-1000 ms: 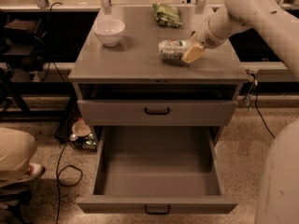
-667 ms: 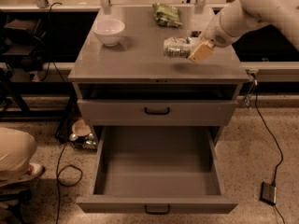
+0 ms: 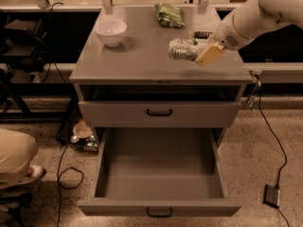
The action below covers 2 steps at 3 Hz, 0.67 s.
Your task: Place 7up can into middle drawer
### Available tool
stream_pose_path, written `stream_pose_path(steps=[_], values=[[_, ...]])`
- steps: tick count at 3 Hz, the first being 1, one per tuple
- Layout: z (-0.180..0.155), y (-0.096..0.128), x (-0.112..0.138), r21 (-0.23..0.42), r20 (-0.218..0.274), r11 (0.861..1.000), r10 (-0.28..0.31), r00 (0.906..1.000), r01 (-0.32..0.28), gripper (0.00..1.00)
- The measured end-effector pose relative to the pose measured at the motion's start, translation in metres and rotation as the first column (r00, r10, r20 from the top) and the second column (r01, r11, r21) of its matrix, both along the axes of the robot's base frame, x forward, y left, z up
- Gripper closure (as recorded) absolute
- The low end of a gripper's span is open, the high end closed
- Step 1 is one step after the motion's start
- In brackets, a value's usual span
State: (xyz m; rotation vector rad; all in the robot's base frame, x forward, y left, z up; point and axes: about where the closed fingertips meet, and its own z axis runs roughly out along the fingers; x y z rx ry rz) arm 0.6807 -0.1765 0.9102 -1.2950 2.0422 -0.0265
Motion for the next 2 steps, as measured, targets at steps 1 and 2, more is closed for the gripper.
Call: stream_pose_path(steps=[1,2], values=[[0.006,-0.004,-0.016,-0.004,-0.016,1.0,0.014,0.9998,-0.014,1.0],[0.001,-0.004,-0.055,-0.043,-0.091,0.998,0.039,0.9951,-0.043,1.0]])
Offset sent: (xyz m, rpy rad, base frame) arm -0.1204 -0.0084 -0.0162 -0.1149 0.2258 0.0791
